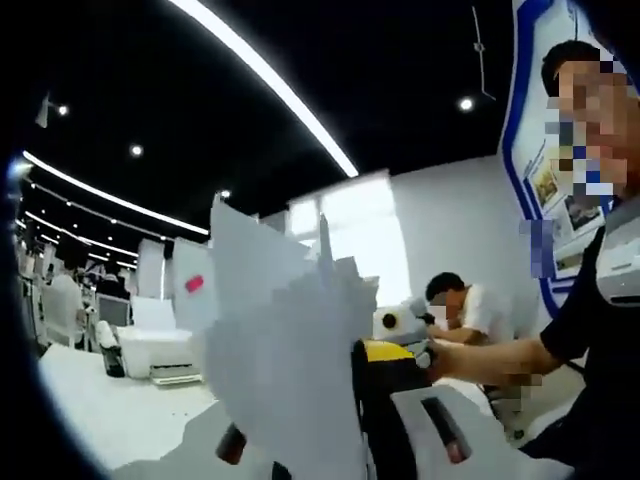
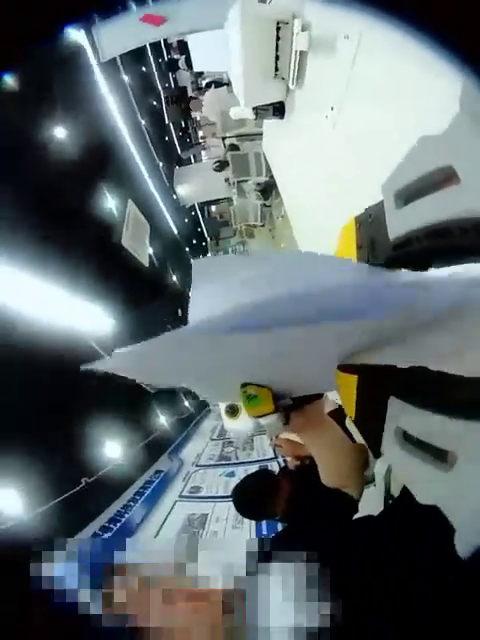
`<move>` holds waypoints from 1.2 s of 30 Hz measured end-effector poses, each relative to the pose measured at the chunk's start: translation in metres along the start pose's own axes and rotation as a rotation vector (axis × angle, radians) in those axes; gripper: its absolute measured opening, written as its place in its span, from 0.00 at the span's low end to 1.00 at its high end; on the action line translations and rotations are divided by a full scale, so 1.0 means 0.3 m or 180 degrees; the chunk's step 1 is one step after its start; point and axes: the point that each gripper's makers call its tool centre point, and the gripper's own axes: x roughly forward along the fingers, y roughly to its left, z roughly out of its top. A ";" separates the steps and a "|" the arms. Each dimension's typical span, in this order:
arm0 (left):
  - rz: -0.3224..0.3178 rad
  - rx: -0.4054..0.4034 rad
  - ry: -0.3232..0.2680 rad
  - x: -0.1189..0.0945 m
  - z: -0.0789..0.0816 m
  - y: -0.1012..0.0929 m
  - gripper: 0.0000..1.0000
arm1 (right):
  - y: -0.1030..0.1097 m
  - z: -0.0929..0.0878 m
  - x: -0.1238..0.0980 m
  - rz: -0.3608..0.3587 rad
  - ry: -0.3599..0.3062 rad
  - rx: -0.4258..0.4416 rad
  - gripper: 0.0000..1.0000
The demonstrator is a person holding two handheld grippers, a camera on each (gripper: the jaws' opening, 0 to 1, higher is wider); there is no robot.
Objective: Organize the stack of printing papers by aligning and flattening the scattered papers on the table
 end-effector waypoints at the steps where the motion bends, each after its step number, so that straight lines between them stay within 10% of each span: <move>1: 0.0003 0.0000 0.0003 -0.001 0.000 0.001 0.10 | 0.001 0.002 -0.002 0.0006 -0.0010 0.0000 0.13; 9: 0.0029 0.0266 0.0102 -0.041 0.052 -0.003 0.22 | 0.054 0.065 -0.031 0.0125 0.0160 -0.0570 0.00; 18: 0.0276 0.1516 0.0653 -0.090 0.241 0.018 0.38 | 0.095 0.207 -0.067 -0.0066 0.1077 -0.1608 0.00; 22: 0.0023 0.1910 0.1275 -0.050 0.201 -0.010 0.47 | 0.123 0.209 -0.049 -0.0057 0.1465 -0.1920 0.00; 28: -0.0328 0.2109 0.1696 0.024 0.106 -0.044 0.55 | 0.170 0.156 -0.033 0.0074 0.1929 -0.2243 0.00; 36: -0.0527 0.1810 0.2033 0.025 -0.036 -0.101 0.26 | 0.176 0.125 -0.042 0.0109 0.2047 -0.2304 0.00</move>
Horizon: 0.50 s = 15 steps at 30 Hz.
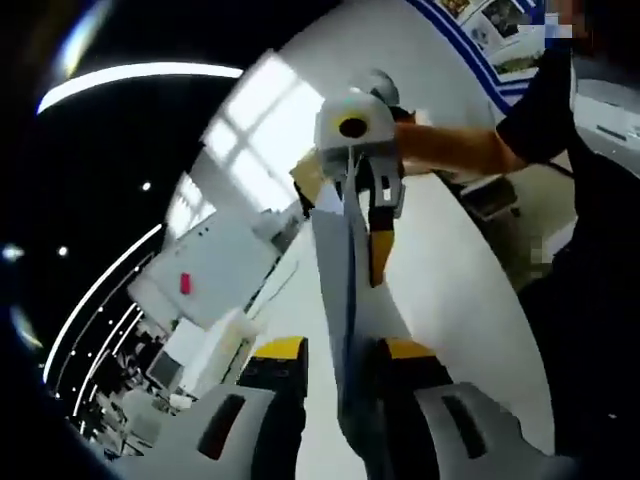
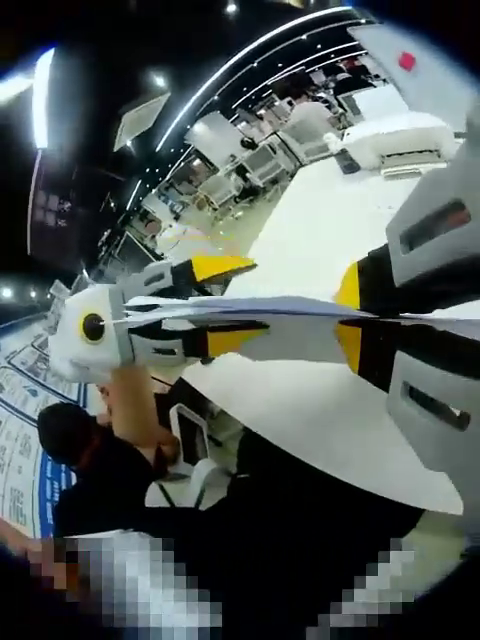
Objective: Organize the stack of printing papers by aligning and flattening the scattered papers on the table
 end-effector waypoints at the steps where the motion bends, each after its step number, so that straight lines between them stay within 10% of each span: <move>1: -0.0022 -0.0029 -0.0008 0.003 -0.005 -0.005 0.20 | 0.002 -0.001 -0.001 -0.0004 -0.0007 0.0020 0.00; 9: 0.0038 0.0042 -0.0017 0.016 -0.009 -0.035 0.05 | -0.046 -0.006 -0.020 -0.0308 -0.0195 0.0123 0.01; 15: 0.0290 -0.0152 -0.0475 -0.103 0.022 0.023 0.04 | -0.131 0.002 -0.232 -0.1010 -0.1436 0.0905 0.54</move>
